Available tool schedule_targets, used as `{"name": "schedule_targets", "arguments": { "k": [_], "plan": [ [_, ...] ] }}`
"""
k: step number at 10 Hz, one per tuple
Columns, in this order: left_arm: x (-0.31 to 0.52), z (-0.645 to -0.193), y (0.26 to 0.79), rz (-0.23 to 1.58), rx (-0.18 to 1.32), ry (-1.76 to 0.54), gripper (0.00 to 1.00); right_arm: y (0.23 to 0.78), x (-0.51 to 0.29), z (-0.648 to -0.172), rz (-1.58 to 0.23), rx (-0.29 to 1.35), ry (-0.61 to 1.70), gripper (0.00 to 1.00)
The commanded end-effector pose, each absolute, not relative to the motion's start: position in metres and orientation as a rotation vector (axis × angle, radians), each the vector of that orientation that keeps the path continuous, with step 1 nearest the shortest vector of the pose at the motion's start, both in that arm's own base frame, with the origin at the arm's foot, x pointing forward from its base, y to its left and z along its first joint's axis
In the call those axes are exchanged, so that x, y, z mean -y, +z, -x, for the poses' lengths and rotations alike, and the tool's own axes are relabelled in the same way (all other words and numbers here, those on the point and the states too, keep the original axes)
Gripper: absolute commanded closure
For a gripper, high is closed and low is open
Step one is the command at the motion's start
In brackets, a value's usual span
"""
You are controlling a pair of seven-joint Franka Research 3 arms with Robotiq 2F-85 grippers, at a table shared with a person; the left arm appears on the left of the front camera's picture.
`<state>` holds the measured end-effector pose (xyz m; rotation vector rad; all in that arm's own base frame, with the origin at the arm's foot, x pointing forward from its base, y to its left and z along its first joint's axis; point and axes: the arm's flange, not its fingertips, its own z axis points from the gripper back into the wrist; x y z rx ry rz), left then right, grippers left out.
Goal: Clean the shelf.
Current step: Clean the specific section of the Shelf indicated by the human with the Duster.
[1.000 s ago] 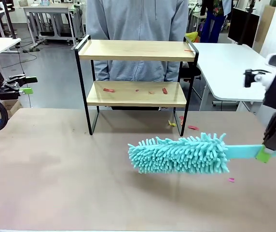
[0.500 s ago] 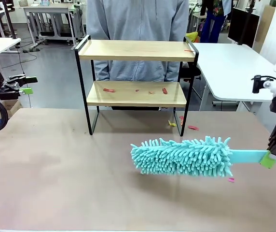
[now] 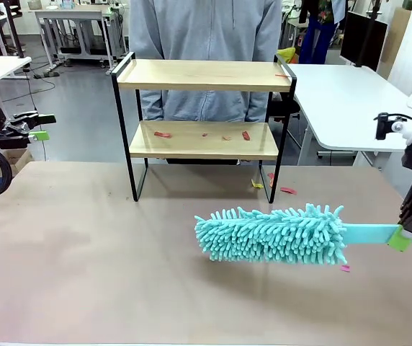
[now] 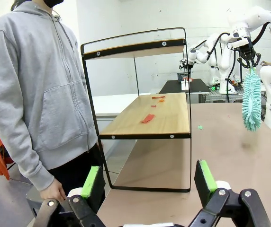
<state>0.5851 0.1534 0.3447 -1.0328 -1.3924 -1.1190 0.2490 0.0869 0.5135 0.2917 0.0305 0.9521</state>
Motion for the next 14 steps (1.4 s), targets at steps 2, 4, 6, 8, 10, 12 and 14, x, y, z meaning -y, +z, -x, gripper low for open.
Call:
{"name": "schedule_targets", "arguments": {
  "k": [2,4,6,8,10,12,14],
  "plan": [
    [-0.1522,-0.5836,0.3475,1.023,1.4,-1.126,0.0,0.5168,-0.0889,-0.2502,-0.285,-0.028,0.955,0.87],
    [-0.1522,-0.5836,0.3475,1.023,1.4,-1.126,0.0,0.5168,-0.0889,-0.2502,-0.285,-0.028,0.955,0.87],
    [-0.1522,-0.5836,0.3475,1.023,1.4,-1.126,0.0,0.5168,-0.0889,-0.2502,-0.285,-0.028,0.955,0.87],
    [-0.1522,-0.5836,0.3475,1.023,1.4,-1.126,0.0,0.5168,-0.0889,-0.2502,-0.285,-0.028,0.955,0.87],
    [-0.1522,-0.5836,0.3475,1.023,1.4,-1.126,0.0,0.5168,-0.0889,-0.2502,-0.285,-0.028,0.955,0.87],
    [-0.1522,-0.5836,0.3475,1.023,1.4,-1.126,0.0,0.5168,-0.0889,-0.2502,-0.285,-0.028,0.955,0.87],
    [-0.1522,-0.5836,0.3475,1.023,1.4,-1.126,0.0,0.5168,-0.0889,-0.2502,-0.285,-0.028,0.955,0.87]
  ]
}}
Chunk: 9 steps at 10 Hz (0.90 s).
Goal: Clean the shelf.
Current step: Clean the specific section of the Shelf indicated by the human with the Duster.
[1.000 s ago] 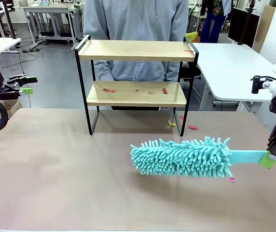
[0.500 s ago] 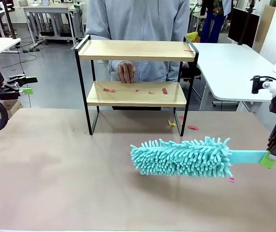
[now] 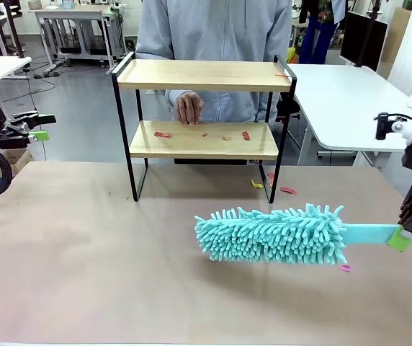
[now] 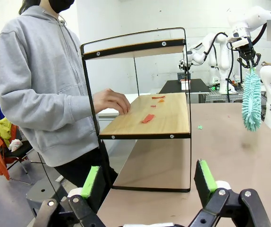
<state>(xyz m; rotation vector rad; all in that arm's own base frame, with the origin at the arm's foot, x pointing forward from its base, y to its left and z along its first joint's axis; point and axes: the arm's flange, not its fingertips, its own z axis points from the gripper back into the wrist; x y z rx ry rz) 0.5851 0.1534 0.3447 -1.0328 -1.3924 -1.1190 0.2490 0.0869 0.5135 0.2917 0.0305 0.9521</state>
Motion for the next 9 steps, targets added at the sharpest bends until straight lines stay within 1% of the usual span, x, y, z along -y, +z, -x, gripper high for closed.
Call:
{"name": "schedule_targets", "arguments": {
  "k": [1,9],
  "plan": [
    [-0.1522,-0.5836,0.3475,1.023,1.4,-1.126,0.0,0.5168,-0.0889,-0.2502,-0.285,-0.028,0.955,0.87],
    [-0.1522,-0.5836,0.3475,1.023,1.4,-1.126,0.0,0.5135,-0.0869,-0.249,-0.292,-0.031,0.952,0.87]
  ]
}}
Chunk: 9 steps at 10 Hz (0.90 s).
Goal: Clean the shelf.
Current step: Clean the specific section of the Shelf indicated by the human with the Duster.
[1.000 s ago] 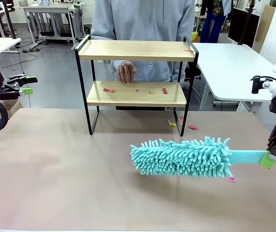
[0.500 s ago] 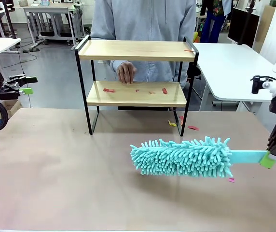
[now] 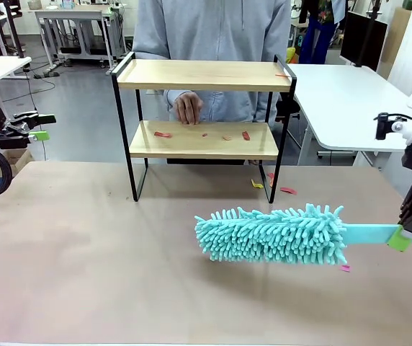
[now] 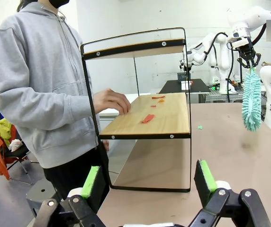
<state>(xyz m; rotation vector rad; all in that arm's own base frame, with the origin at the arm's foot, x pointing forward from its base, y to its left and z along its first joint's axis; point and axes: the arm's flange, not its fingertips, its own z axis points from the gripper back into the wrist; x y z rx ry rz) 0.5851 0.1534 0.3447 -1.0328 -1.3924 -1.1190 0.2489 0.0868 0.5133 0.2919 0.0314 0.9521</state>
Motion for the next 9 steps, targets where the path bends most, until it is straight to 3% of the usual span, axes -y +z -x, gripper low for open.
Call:
{"name": "schedule_targets", "arguments": {
  "k": [1,9],
  "plan": [
    [-0.152,-0.584,0.348,1.023,1.4,-1.126,0.0,0.525,-0.107,-0.251,-0.338,0.025,0.92,0.87],
    [-0.152,-0.584,0.348,1.023,1.4,-1.126,0.0,0.572,-0.265,-0.245,-0.384,0.224,0.403,0.87]
  ]
}}
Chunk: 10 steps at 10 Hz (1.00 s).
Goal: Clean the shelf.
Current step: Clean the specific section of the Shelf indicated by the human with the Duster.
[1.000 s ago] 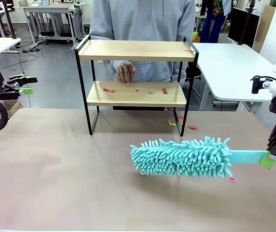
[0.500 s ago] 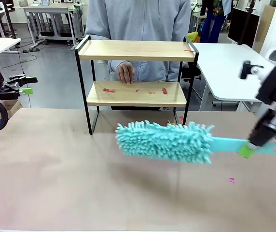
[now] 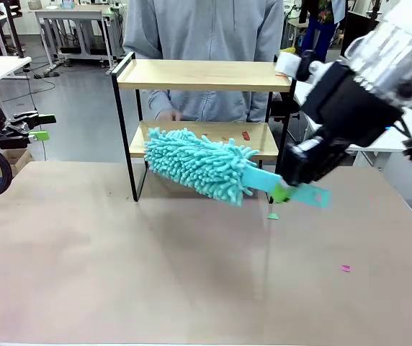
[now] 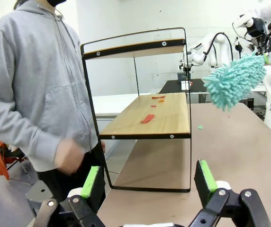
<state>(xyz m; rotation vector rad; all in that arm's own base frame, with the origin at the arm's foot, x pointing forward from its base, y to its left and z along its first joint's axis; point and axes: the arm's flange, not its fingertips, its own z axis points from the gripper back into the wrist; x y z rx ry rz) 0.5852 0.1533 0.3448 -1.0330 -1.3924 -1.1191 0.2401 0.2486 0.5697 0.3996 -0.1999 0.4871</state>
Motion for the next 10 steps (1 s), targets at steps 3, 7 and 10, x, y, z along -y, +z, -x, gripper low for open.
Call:
{"name": "schedule_targets", "arguments": {
  "k": [3,7,10],
  "plan": [
    [-0.152,-0.584,0.348,1.023,1.4,-1.126,0.0,0.569,-0.264,-0.24,-0.392,0.224,0.435,0.87],
    [-0.152,-0.584,0.348,1.023,1.4,-1.126,0.0,0.571,-0.307,-0.248,-0.337,0.299,0.365,0.87],
    [-0.152,-0.584,0.348,1.023,1.4,-1.126,0.0,0.577,-0.354,-0.263,-0.279,0.383,0.211,0.87]
  ]
}}
